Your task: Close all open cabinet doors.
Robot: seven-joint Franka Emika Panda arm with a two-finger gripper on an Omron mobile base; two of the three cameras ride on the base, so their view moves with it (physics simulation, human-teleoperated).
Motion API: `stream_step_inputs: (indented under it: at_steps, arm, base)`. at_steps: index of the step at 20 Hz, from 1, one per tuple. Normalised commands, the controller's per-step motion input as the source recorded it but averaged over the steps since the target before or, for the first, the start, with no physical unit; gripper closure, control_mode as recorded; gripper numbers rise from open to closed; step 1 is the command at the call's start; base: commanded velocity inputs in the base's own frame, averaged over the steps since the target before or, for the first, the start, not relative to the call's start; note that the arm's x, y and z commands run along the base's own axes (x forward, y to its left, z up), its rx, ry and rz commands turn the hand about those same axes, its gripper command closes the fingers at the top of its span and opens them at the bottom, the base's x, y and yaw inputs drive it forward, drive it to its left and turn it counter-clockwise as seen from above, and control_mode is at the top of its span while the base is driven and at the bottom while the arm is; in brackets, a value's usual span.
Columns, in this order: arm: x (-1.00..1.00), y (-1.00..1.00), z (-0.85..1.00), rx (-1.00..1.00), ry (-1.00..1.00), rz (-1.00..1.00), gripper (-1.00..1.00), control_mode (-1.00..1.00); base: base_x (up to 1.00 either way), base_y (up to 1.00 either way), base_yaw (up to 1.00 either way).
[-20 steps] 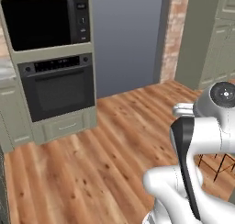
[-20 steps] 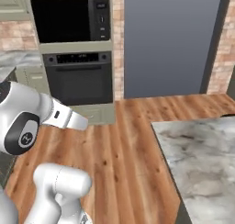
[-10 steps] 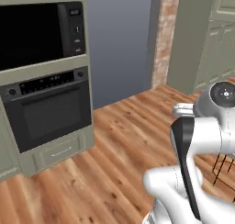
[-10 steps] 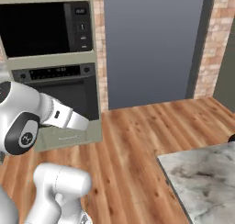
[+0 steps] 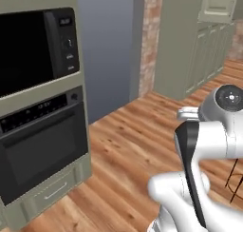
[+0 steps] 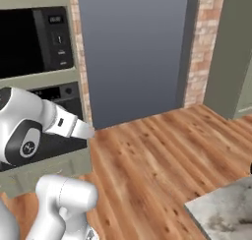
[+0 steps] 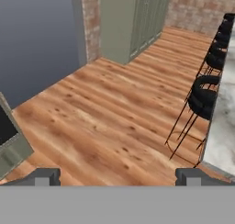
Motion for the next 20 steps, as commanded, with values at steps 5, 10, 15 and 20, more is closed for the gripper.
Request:
stream_step_inputs:
  at_steps: [5, 10, 15, 20]
  arm:
    - [0.00, 0.00, 0.00, 0.00, 0.00, 0.00, -1.00, 1.00]
    - [0.00, 0.00, 0.00, 0.00, 0.00, 0.00, -1.00, 1.00]
    - [0.00, 0.00, 0.00, 0.00, 0.00, 0.00, -1.00, 1.00]
    - [0.00, 0.00, 0.00, 0.00, 0.00, 0.00, -1.00, 1.00]
  base:
    - [0.75, 0.11, -0.38]
    - [0.73, 0.06, -0.39]
    - [0.77, 0.09, -0.38]
    - [0.81, 0.13, -0.38]
